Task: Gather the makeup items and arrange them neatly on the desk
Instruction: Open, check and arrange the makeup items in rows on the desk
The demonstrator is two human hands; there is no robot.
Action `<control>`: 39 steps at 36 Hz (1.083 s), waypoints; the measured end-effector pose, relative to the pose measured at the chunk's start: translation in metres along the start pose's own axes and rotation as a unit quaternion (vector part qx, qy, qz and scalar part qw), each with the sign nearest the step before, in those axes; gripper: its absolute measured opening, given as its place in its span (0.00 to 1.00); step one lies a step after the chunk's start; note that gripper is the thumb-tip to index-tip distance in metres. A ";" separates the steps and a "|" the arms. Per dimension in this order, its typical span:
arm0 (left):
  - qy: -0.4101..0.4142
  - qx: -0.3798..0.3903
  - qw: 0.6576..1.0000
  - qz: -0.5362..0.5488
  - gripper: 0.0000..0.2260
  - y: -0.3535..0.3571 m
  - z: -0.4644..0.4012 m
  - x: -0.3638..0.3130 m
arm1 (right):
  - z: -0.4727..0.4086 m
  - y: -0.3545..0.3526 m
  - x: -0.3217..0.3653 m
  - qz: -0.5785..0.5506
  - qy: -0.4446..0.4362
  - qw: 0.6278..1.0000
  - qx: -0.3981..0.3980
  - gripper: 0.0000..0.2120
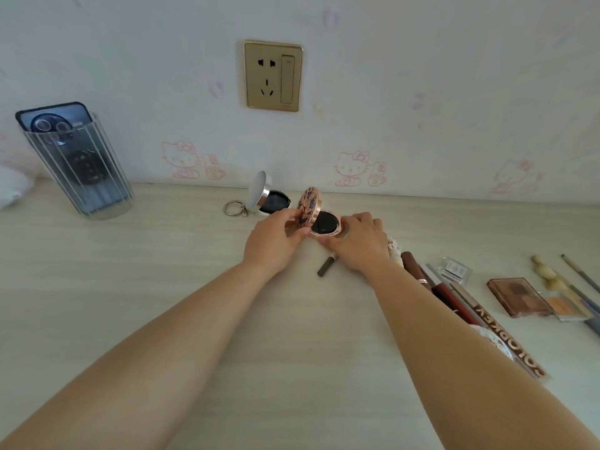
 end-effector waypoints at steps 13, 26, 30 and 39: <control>0.026 0.007 0.991 -0.133 0.22 0.009 -0.011 -0.004 | -0.024 0.005 -0.008 -0.001 0.049 0.999 -0.008 0.30; 0.041 0.021 0.970 -0.238 0.22 0.015 -0.015 -0.013 | -0.040 0.006 -0.008 0.006 0.059 0.998 -0.012 0.29; 0.037 0.019 0.967 -0.252 0.23 0.017 -0.015 -0.013 | -0.039 0.006 -0.005 0.033 0.051 0.997 -0.044 0.27; -0.010 -0.017 0.992 -0.125 0.18 0.004 -0.007 -0.007 | -0.029 -0.004 -0.008 -0.074 0.066 0.994 -0.049 0.30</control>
Point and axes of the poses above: each hand's wrist, its own z-axis away from the middle knuckle, its own y-axis out of the palm, x = y × z, the point moved 9 cm from there along -z, towards the middle knuckle, and after that the axes turned 12 degrees about -z, right-handed, at the moved point
